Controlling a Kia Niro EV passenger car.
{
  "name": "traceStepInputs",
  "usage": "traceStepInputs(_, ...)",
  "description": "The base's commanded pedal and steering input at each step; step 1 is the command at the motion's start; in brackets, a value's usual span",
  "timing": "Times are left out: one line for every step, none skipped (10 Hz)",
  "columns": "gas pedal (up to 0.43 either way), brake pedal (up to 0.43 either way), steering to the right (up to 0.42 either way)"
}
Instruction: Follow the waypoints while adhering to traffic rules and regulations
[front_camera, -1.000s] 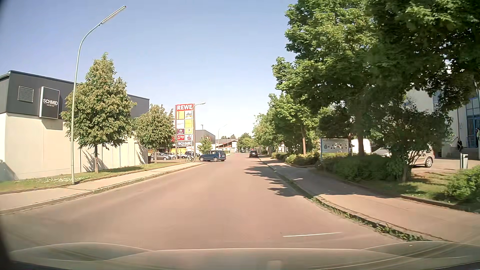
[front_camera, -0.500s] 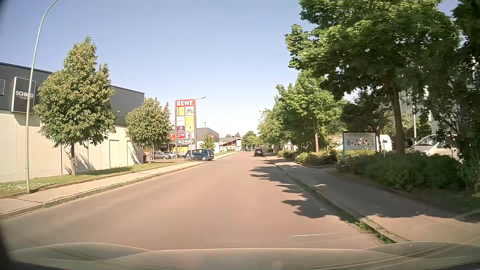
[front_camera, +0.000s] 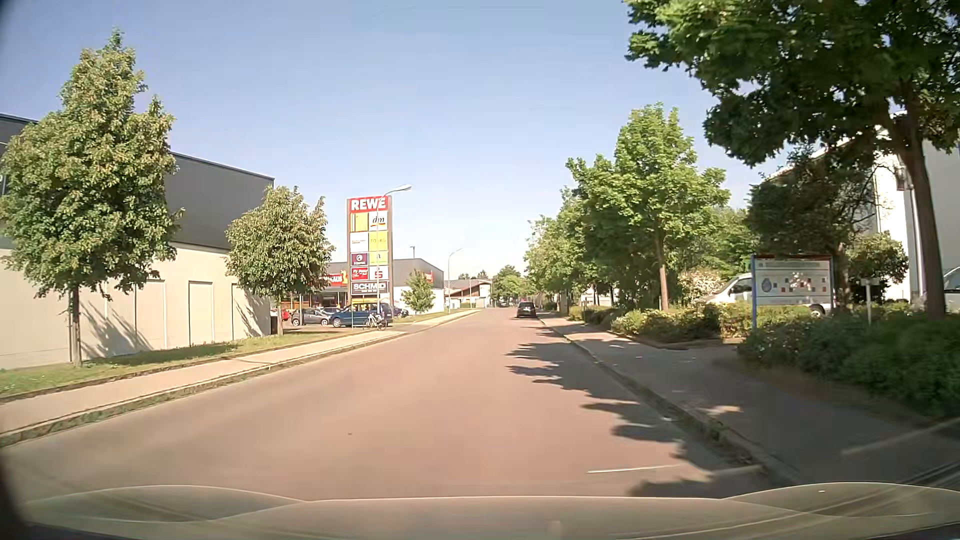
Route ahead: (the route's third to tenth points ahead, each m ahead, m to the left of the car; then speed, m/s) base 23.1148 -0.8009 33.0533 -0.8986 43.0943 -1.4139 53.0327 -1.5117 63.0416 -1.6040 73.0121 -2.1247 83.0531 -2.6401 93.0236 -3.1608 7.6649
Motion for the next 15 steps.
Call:
traceStepInputs(0.150,0.000,-0.007)
traceStepInputs(0.138,0.000,-0.003)
traceStepInputs(0.130,0.000,-0.002)
traceStepInputs(0.130,0.000,-0.002)
traceStepInputs(0.130,0.000,-0.001)
traceStepInputs(0.130,0.000,-0.001)
traceStepInputs(0.110,0.000,-0.001)
traceStepInputs(0.059,0.000,-0.001)
traceStepInputs(0.059,0.000,-0.001)
traceStepInputs(0.047,0.000,-0.001)
traceStepInputs(0.047,0.000,-0.001)
traceStepInputs(0.059,0.000,-0.001)
traceStepInputs(0.087,0.000,-0.001)
traceStepInputs(0.118,0.000,-0.001)
traceStepInputs(0.118,0.000,-0.001)
